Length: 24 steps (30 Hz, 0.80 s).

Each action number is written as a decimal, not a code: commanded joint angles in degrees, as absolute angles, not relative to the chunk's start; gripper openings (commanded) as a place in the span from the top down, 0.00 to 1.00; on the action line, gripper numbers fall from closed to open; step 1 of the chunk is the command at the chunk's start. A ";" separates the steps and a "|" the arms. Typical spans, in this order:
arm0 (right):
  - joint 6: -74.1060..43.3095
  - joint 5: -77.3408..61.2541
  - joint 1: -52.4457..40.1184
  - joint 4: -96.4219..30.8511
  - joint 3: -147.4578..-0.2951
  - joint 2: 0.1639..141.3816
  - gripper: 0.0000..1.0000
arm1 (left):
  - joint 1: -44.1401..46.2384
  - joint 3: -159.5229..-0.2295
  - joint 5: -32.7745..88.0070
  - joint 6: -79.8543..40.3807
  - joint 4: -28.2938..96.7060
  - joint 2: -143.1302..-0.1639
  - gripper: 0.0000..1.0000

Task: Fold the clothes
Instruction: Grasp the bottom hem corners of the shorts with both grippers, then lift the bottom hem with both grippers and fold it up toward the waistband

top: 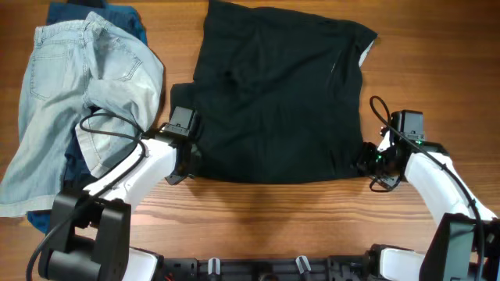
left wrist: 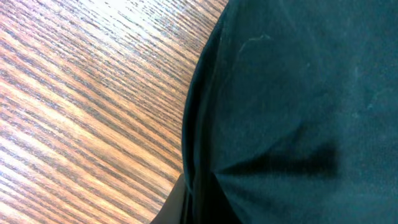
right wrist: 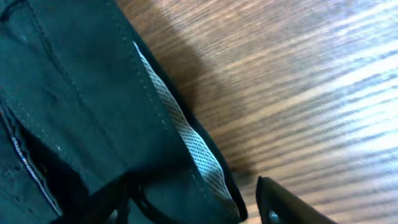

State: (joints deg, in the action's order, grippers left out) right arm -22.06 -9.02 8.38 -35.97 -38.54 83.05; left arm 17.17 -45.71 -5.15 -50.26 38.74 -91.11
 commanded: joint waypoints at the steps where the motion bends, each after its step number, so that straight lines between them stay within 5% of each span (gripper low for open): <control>1: -24.32 -10.46 7.68 -33.04 -36.40 84.97 0.39 | 16.75 -45.01 -7.16 -49.74 38.76 -89.97 0.96; 6: -26.11 -11.68 7.68 -30.22 -35.97 87.64 0.59 | 16.75 -45.01 -7.16 -49.71 38.79 -89.97 0.96; 9: -27.40 -11.73 7.68 -29.80 -36.05 87.74 0.96 | 16.75 -45.01 -7.92 -49.71 38.74 -89.97 0.96; 24: -26.89 -15.27 7.68 -59.11 -49.93 65.63 0.96 | 11.60 -56.16 -13.15 -45.19 55.94 -67.75 0.96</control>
